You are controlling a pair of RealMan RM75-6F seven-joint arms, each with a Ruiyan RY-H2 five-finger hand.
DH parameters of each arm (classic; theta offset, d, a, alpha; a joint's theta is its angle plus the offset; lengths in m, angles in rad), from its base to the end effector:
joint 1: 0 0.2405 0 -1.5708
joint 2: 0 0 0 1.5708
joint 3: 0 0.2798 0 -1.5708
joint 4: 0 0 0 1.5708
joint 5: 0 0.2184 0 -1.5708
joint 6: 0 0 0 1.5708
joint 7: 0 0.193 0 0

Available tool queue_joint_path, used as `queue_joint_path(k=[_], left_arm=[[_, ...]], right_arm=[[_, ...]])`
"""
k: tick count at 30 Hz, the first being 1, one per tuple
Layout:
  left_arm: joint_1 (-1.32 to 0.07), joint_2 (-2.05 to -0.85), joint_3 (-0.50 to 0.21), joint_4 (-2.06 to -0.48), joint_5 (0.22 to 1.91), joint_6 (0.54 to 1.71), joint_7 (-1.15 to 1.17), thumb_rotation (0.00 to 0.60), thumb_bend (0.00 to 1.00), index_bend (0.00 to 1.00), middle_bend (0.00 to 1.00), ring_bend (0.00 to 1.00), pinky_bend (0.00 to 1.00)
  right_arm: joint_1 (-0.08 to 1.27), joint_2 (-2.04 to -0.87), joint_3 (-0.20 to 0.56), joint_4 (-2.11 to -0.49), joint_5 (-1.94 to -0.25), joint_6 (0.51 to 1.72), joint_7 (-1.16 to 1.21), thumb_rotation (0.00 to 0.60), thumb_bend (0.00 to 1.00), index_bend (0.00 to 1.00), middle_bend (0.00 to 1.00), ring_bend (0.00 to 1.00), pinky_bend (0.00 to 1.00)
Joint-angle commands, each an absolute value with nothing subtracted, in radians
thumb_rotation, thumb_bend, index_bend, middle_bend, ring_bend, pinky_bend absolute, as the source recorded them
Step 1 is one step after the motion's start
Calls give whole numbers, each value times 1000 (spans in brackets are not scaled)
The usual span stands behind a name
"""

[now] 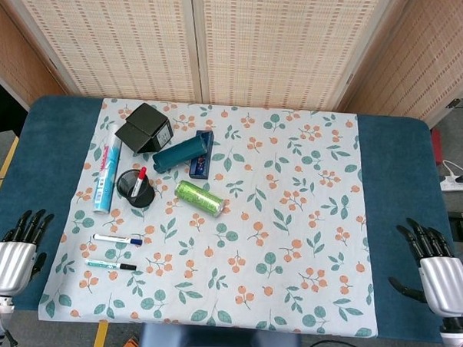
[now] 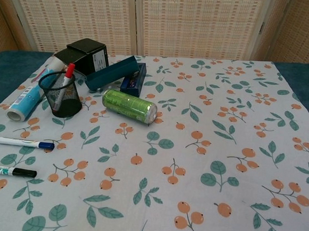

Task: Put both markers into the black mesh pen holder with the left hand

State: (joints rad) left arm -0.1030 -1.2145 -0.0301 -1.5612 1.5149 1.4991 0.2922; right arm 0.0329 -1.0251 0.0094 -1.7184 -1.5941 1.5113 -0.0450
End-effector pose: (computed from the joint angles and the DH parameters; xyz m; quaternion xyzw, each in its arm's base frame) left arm -0.3310 0.2344 0.1306 -0.6459 -0.3037 -0.3205 0.6228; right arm -0.3166 -0.2053 0.1736 0.6212 -0.3769 0.3774 0.5741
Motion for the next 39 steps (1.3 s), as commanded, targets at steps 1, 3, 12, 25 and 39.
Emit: queue_joint_path(k=[1,3,12,25,39], left_arm=[[-100,-1213,-30,-1572,1514,1504,296,600,340,100,45,18,337],[-95,-1214,-30,-1590,1516,1514,300,600,340,100,45,18,337],[-84,-1301,47,-1742,1610,1501,429,600,341,143,90,20,338],[-147,-1520,65,-1733,1565,1294,595,600,339,207,170,42,344],[-190,-1593,-2,-1608,1427,1241,617,600,340,301,285,95,360]], right_arm=[[33,-1026,9,-1718,-1598,1513,-45,600,56,141,36,111,119],[34,-1026,8,-1718,-1597,1509,-45,600,56,141,35,111,120],[37,-1025,9,-1717,-1597,1505,-38,600,56,141,35,111,120],[35,-1018,6,-1714,-1606,1513,-16,600,56,142,35,111,121],[31,-1012,6,-1713,-1606,1520,-5,600,56,157,35,111,122]])
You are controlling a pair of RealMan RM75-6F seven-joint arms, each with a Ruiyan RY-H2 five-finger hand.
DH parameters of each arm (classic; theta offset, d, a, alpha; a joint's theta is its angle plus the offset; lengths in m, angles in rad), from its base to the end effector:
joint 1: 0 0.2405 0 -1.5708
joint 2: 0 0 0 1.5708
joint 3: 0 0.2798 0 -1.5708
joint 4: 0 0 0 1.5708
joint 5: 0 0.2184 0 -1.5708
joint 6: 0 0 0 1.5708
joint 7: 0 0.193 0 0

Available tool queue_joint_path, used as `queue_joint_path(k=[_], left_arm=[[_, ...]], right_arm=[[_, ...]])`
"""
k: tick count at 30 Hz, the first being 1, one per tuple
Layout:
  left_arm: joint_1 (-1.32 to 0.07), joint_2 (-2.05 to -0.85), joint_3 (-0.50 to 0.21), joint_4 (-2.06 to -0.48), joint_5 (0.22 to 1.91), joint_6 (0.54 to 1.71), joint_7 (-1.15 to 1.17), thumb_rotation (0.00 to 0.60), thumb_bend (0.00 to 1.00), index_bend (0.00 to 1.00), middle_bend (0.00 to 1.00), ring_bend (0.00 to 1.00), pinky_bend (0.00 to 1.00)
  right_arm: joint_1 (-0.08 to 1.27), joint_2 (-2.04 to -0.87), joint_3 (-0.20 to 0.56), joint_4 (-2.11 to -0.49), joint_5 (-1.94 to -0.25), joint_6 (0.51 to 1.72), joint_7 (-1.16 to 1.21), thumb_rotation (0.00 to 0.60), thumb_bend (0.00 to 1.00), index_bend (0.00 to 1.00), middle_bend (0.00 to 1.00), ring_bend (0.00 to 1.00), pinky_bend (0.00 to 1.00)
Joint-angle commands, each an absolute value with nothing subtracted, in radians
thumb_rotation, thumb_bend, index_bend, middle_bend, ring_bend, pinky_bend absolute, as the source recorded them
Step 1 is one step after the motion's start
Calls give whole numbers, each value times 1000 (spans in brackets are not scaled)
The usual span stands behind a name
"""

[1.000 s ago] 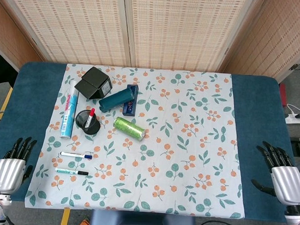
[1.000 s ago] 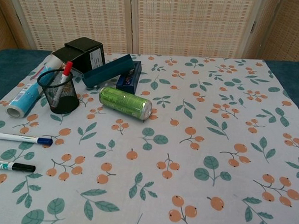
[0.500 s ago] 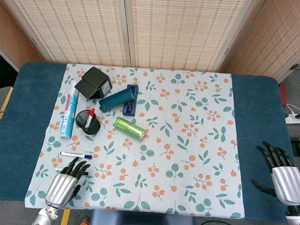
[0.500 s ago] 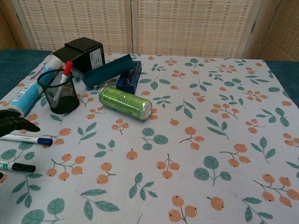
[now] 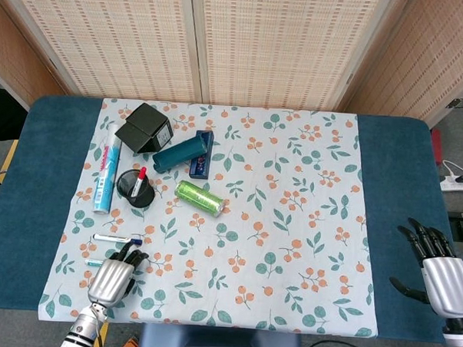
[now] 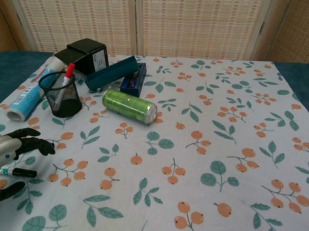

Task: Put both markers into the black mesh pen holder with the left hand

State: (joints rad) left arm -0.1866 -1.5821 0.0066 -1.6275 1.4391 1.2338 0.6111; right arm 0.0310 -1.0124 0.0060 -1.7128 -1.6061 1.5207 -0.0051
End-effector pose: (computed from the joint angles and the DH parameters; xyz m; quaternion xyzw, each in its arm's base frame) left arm -0.2464 0.2284 -0.0470 -0.7288 -0.3757 -0.3015 0.4867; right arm -0.3165 -0.2039 0.1784 0.6187 -0.3804 0.3867 0.5683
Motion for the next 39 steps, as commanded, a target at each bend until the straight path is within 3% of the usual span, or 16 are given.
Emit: queue_joint_path(k=[1,8,20,28,39], left_arm=[[-189,-1595,-3,-1602,1424,1247,619,600,340,320,305,104,360],[-186,-1614,2,-1566,1427,1278,631,600,339,377,389,146,360],[-188,-1655,2,-1493,1416,1303,637,600,340,398,403,163,360],[-185,-1679,2,-1445,1426,1333,630,600,341,561,458,203,360],[-176,-1699,9,-1418,1411,1343,645,600,340,438,349,207,355]], right_arm=[[32,-1012,7,-1713,-1605,1520,-4,600,56,158,35,111,122],[34,-1013,5,-1713,-1607,1515,-6,600,56,166,35,117,127],[32,-1013,6,-1713,-1607,1518,-8,600,56,181,36,127,132],[31,-1011,7,-1711,-1605,1520,-5,600,57,196,36,127,132],[30,-1010,5,-1713,-1609,1523,-5,600,56,228,35,127,132]])
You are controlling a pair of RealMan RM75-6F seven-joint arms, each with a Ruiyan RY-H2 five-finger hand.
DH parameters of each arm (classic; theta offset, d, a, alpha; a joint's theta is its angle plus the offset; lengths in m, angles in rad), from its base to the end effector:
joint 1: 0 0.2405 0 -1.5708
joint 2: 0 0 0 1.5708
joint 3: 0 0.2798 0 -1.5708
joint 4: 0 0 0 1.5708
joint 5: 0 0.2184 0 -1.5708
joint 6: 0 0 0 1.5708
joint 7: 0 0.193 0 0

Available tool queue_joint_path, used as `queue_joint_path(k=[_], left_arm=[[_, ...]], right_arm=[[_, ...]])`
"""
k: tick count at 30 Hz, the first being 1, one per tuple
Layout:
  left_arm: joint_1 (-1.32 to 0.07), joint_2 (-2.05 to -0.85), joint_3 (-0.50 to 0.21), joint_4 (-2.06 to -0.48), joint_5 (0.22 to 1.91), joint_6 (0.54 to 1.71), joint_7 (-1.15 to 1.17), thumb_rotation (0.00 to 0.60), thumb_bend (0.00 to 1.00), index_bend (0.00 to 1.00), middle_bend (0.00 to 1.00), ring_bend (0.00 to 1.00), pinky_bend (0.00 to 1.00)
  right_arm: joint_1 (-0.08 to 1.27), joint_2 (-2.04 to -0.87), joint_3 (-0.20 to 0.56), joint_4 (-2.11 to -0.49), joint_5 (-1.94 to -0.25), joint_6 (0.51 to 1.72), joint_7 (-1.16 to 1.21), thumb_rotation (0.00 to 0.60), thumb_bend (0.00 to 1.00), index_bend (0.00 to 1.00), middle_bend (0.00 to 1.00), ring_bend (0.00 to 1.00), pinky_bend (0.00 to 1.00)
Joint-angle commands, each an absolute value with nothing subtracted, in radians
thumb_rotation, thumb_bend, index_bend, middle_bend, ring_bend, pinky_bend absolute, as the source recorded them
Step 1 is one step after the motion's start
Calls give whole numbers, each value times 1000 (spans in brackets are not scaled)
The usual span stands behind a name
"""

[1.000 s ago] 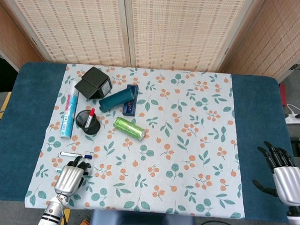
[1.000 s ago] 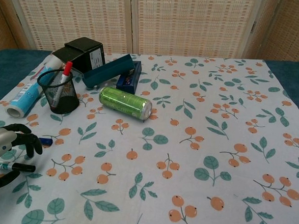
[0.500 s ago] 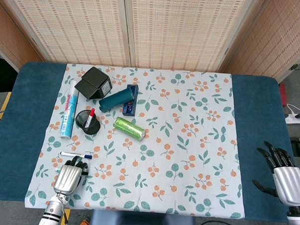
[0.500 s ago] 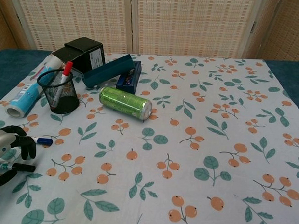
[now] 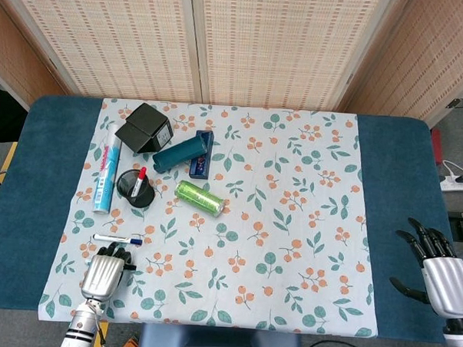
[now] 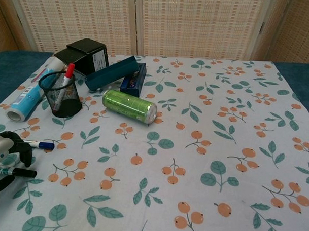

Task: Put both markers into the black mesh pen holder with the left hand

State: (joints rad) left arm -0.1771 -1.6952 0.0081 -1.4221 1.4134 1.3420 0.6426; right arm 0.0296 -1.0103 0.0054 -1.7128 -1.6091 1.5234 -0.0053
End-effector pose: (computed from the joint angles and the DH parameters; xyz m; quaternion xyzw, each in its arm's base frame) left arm -0.2760 0.2359 -0.0571 -0.7085 -0.3368 -0.2745 0.5561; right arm -0.3163 -0.2033 0.1792 0.6193 -0.3790 0.3868 0.5686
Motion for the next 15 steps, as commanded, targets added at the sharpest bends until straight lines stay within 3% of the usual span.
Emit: queue_joint_path(k=[1,6,15], left_arm=[[-175,-1700,9,-1417,1410,1343,645,600,340,438,350,207,354],[-172,-1711,6,-1402,1394,1342,649,600,339,458,378,208,355],[-167,-1735,4,-1355,1405,1368,647,600,340,606,572,301,373]], right_arm=[[30,-1010,5,-1713,-1609,1523,-5,600,57,232,35,127,132],[30,-1011,5,-1713,-1609,1522,-8,600,56,249,36,127,132],[30,-1011,7,-1714,-1607,1523,-10,600,56,262,36,129,132]])
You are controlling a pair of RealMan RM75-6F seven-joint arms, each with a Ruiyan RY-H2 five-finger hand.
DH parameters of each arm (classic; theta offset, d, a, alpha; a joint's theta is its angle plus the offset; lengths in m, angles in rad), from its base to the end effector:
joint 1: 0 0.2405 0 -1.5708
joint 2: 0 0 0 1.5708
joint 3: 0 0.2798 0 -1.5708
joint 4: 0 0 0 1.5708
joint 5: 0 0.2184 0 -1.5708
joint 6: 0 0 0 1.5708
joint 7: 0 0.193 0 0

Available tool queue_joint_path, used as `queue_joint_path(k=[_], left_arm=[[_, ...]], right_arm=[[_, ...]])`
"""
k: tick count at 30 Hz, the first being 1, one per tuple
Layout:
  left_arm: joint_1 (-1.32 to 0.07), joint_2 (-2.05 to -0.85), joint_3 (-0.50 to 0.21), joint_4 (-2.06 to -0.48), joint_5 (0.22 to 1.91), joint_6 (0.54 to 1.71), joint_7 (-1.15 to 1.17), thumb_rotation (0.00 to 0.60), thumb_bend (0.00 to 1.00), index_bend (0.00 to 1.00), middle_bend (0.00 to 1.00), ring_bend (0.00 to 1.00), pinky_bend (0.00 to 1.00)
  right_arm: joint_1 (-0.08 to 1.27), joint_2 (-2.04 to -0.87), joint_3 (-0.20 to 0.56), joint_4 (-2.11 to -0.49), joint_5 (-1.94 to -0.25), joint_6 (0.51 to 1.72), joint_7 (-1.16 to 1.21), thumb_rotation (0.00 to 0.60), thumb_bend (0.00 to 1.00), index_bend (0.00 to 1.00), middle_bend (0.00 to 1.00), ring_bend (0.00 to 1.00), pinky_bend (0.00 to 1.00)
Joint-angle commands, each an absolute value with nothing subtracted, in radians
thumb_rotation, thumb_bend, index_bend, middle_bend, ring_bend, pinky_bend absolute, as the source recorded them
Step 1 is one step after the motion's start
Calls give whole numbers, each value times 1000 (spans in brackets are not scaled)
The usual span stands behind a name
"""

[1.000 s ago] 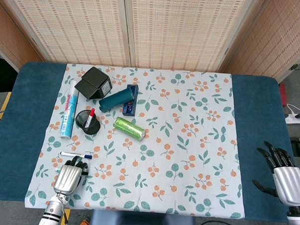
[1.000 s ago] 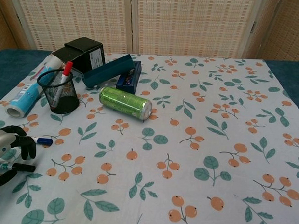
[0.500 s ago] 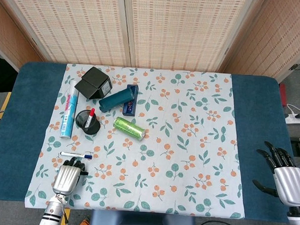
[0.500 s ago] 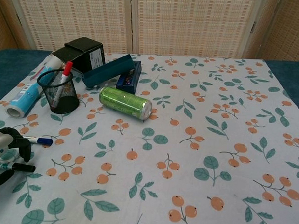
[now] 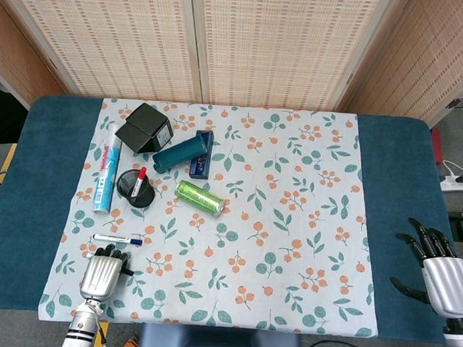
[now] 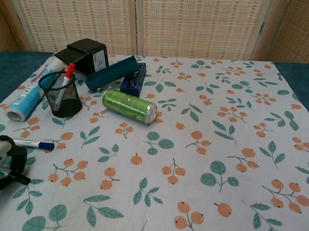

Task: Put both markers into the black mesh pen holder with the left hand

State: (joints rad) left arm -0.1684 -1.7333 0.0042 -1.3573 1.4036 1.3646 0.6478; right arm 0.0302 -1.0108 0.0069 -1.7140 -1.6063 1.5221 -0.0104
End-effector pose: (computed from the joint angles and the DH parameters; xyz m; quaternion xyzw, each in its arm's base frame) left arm -0.2849 0.2363 -0.0615 -0.7009 -0.3298 -0.2643 0.5745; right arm -0.3163 -0.2038 0.1792 0.6193 -0.3782 0.3856 0.5699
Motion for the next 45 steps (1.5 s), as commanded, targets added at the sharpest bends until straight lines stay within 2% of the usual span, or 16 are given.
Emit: queue_joint_path(k=[1,7,10,13,18,23,27,31,37,45], left_arm=[[-166,-1736,4,-1353,1407,1371,646,600,340,616,584,311,375],[-162,-1725,3,-1371,1438,1413,648,600,341,631,605,333,380],[-171,-1685,-9,-1433,1480,1451,664,600,341,621,597,333,381],[-192,-1603,-46,-1563,1505,1472,681,600,343,614,590,330,380],[-277,-1382,-180,-1858,1437,1370,574,600,342,609,584,329,381],[-401,-1243,-353,-1942,1277,1189,358,600,343,609,584,329,389],[-495,-1197,-456,-1900,1121,1005,112,600,343,609,584,327,380],[-570,-1182,-504,-1804,1021,839,-70,600,343,610,585,325,371],[-659,-1253,-486,-1609,1001,744,-170,600,343,611,586,317,364],[-716,-1322,-439,-1433,1005,696,-223,600,343,615,586,312,360]], right_arm=[[29,-1011,7,-1713,-1607,1524,-10,600,57,264,36,129,132],[29,-1011,8,-1712,-1607,1526,-9,600,57,279,35,130,133],[28,-1010,9,-1711,-1606,1528,-6,600,57,281,35,130,133],[26,-1009,9,-1710,-1606,1532,2,600,57,281,35,130,133],[25,-1006,9,-1705,-1610,1536,16,600,58,281,35,130,133],[24,-1005,10,-1703,-1612,1542,23,600,57,281,35,130,133],[23,-1006,9,-1704,-1616,1543,16,600,57,281,35,130,133],[20,-1007,12,-1706,-1610,1547,9,600,58,281,36,130,133],[23,-1010,20,-1702,-1583,1535,2,600,57,281,36,130,133],[18,-1009,26,-1703,-1570,1542,-2,600,57,281,35,130,133]])
